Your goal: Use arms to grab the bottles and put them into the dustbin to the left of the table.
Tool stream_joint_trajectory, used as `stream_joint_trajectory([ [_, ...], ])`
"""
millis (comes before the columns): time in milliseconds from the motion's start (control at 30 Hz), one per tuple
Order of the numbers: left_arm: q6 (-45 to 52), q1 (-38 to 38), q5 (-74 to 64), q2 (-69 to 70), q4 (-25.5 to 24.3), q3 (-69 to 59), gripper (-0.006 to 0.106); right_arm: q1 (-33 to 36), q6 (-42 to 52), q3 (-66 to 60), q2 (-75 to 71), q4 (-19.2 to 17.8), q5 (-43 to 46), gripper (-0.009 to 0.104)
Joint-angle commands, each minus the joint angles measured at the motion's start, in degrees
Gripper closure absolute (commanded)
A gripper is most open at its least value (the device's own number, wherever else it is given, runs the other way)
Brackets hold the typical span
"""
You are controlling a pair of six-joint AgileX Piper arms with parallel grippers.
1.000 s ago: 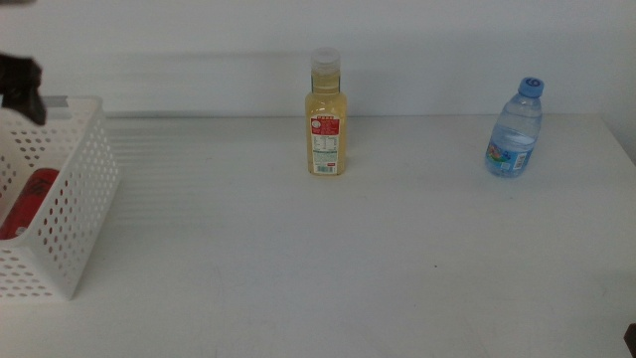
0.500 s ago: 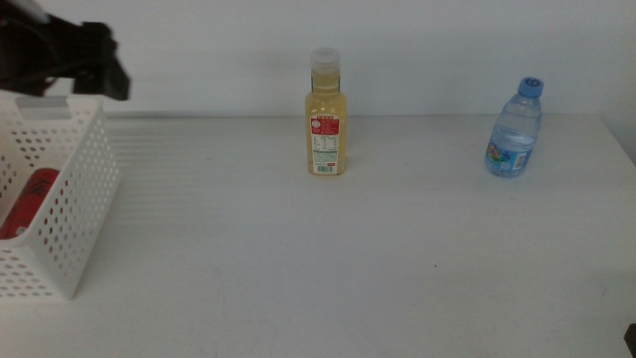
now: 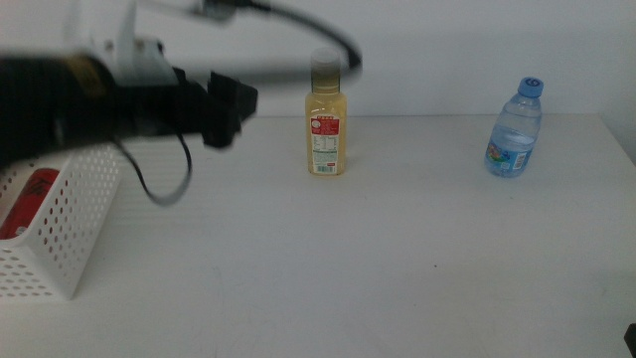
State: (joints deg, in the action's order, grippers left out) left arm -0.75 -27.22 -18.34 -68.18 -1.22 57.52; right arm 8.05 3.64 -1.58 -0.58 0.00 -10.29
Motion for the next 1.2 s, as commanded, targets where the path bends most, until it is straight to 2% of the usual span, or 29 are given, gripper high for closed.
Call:
stream_joint_trajectory([
  [0,-0.74,-0.84,13.4,2.61,1.99,-4.11,0.01,-0.27,0.9,0.37,-1.52,0.0,4.41,0.018],
  [167,-0.79,-1.3,23.77,2.92,4.91,-14.03,0.01,-0.27,0.9,0.37,-1.52,0.0,4.41,0.018],
  [400,-0.79,-1.3,29.88,2.92,7.72,-20.83,0.01,-0.27,0.9,0.37,-1.52,0.0,4.41,0.018],
  [633,-0.8,-1.3,30.11,2.92,7.58,-21.2,0.01,-0.27,0.9,0.37,-1.52,0.0,4.41,0.018],
  [767,-0.75,-1.3,35.04,1.07,7.03,-21.14,0.01,-0.27,0.9,0.37,-1.52,0.0,4.41,0.018],
  [1167,-0.75,-3.44,43.3,-12.53,7.77,-15.94,0.01,-0.27,0.9,0.37,-1.52,0.0,4.41,0.018],
])
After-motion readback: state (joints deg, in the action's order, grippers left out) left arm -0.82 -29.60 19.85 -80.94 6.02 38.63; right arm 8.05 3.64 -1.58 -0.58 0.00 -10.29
